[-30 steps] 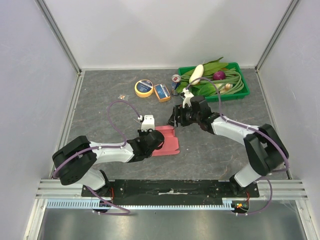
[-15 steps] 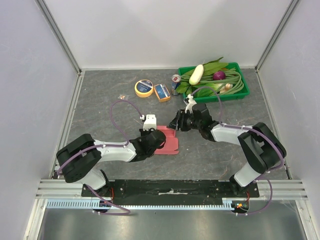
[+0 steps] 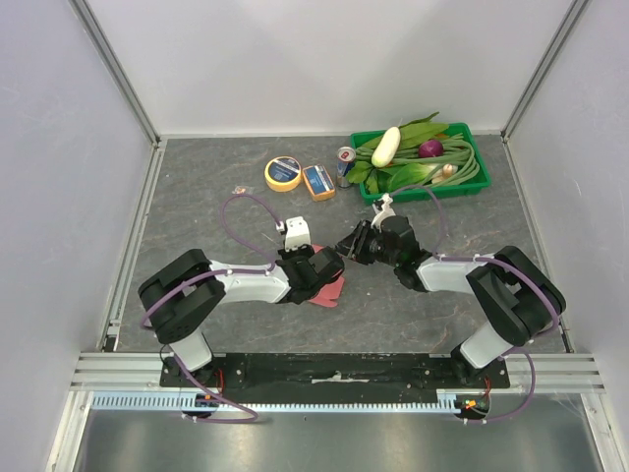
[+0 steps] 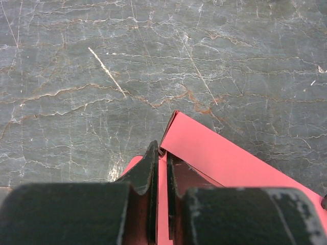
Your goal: Fold the paper box
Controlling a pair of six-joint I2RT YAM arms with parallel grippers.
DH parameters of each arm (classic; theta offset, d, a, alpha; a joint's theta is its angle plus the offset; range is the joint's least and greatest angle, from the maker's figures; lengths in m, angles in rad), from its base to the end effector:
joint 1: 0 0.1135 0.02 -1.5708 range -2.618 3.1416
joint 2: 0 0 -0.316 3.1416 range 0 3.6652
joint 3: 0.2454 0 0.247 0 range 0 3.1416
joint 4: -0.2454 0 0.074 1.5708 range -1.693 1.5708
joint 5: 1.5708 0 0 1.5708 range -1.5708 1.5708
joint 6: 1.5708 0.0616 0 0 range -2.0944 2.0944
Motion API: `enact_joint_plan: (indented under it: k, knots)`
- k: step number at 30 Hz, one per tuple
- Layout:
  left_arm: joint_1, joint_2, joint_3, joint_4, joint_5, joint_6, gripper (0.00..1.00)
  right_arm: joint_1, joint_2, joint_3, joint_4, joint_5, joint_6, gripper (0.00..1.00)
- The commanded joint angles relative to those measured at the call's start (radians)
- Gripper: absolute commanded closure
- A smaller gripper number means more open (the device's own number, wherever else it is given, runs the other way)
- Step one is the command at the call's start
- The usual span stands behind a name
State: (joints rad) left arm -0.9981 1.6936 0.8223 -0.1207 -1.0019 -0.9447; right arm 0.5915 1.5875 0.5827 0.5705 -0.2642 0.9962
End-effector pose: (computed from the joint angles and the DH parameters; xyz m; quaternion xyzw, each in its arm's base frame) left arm 0.2157 -0.2387 0.1927 -0.1146 0.8440 0.0530 0.5213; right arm 0.2612 0.1948 0.2032 0.0985 0.8327 0.4582 0.2949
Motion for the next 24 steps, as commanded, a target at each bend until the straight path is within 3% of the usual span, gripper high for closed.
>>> enact_joint_plan:
  k: [1,4,5,6,11,18,21,24]
  knots:
    - [0.004,0.035,-0.04,-0.083,0.08,-0.102,0.98,0.022,0.002,0.014,-0.127,0.045,-0.013,0.62]
    - [0.006,-0.029,-0.095,-0.001,0.108,-0.004,0.93,0.018,-0.038,0.057,-0.22,0.092,-0.08,0.55]
    - [0.004,-0.052,-0.109,0.021,0.126,0.016,0.86,0.016,-0.038,0.095,-0.28,0.095,-0.102,0.53]
    - [0.004,-0.072,-0.139,0.051,0.135,0.044,0.69,0.01,-0.04,0.115,-0.306,0.094,-0.144,0.51]
    - [0.006,-0.244,-0.267,0.18,0.259,0.147,0.34,-0.024,-0.05,0.18,-0.379,0.071,-0.221,0.43]
    - [0.022,-0.581,-0.376,0.178,0.505,0.271,0.25,-0.05,-0.102,0.209,-0.443,0.059,-0.303,0.27]
    - [0.126,-0.756,-0.402,0.127,0.695,0.285,0.23,-0.058,-0.136,0.207,-0.469,0.056,-0.321,0.19]
    - [0.309,-0.842,-0.393,0.055,0.917,0.281,0.21,-0.068,-0.162,0.195,-0.482,0.023,-0.321,0.15]
